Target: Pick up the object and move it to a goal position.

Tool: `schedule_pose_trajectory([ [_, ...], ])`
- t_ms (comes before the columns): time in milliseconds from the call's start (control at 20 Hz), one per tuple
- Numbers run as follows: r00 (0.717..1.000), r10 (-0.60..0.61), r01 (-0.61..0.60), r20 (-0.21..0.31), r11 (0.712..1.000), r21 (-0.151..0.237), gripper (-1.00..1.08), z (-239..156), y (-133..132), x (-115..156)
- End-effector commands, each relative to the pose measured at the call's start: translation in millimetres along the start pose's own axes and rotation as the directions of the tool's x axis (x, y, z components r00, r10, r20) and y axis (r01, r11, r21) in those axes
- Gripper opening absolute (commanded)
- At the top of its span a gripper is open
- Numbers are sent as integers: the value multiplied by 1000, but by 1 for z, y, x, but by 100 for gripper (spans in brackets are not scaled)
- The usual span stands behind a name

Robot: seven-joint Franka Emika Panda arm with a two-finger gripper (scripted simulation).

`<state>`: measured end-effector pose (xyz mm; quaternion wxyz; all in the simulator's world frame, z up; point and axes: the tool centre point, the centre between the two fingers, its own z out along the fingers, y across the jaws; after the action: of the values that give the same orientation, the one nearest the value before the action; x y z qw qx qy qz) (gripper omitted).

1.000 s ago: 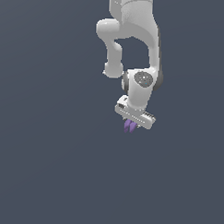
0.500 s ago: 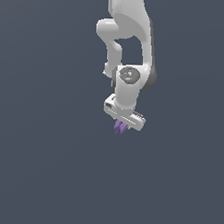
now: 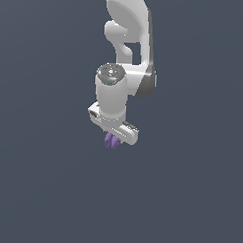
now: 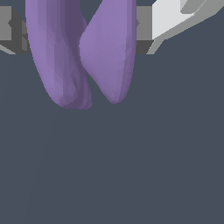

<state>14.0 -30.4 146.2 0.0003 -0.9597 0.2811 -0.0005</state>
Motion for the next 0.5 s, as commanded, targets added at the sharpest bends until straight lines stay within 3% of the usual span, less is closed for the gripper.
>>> schedule_pose_trajectory([
  [0,1000,-2,2,1,1000,0,-100,-9,7,15],
  [450,1000,-2,2,1,1000,-1,-100,-21,17,38],
])
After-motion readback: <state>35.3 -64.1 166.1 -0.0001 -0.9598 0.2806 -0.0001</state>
